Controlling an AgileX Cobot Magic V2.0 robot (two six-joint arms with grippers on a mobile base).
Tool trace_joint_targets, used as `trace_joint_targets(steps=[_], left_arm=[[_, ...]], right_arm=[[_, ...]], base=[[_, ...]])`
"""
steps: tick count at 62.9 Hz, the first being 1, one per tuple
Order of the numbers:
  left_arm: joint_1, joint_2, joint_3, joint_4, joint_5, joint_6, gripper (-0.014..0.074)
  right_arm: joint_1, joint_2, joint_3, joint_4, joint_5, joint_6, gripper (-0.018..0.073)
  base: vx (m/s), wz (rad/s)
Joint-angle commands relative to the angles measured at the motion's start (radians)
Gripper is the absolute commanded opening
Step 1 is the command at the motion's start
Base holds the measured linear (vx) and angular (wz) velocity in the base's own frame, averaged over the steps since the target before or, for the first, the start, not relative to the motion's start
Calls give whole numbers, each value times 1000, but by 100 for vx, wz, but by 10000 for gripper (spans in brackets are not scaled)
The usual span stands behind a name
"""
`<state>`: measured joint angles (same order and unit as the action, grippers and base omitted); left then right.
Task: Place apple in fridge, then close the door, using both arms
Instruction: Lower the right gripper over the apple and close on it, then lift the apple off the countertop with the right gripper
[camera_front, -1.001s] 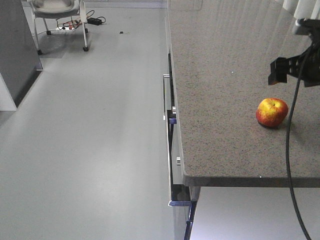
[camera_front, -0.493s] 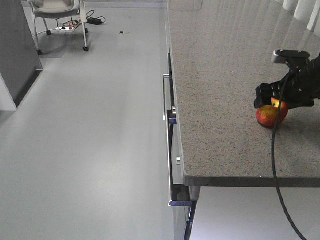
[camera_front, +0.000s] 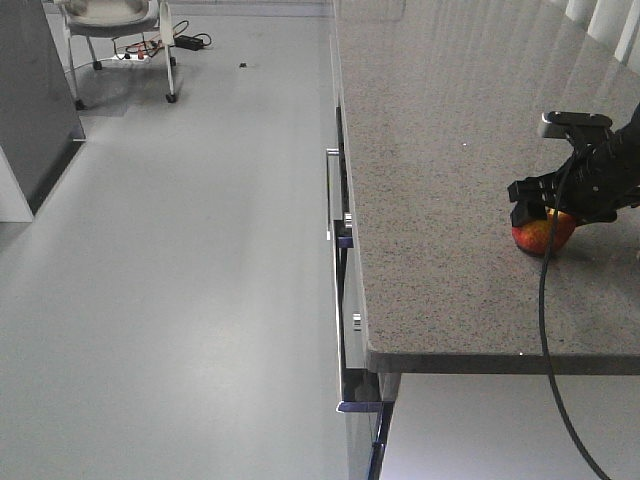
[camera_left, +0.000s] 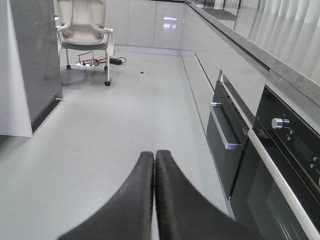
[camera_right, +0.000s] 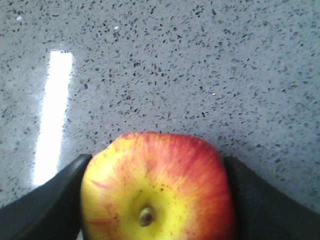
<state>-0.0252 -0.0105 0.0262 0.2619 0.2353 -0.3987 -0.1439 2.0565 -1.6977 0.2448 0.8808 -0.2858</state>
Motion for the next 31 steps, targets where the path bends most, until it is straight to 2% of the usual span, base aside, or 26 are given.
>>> trace_joint_targets(steps=[1,6,14,22,31], left_arm=[[-6,-14,28,-2,-71,-1,-6],[-6,-14,28,-2,-71,-1,-6],[-6,-14,28,-2,-71,-1,-6],[-6,-14,28,-2,-71,-1,-6],[-6,-14,28,-2,-71,-1,-6]], right_arm=[[-4,-89,-32,69,-11,-47,143],[-4,-147,-32,142,-14,-126,63],[-4,-273,-32,288,-7,-233,-14],[-4,-430,-32,400,29,-310,-11],[-4,-581,-32,442,85,-322,-10]], base=[[0,0],[0,0],[0,0],[0,0],[0,0]])
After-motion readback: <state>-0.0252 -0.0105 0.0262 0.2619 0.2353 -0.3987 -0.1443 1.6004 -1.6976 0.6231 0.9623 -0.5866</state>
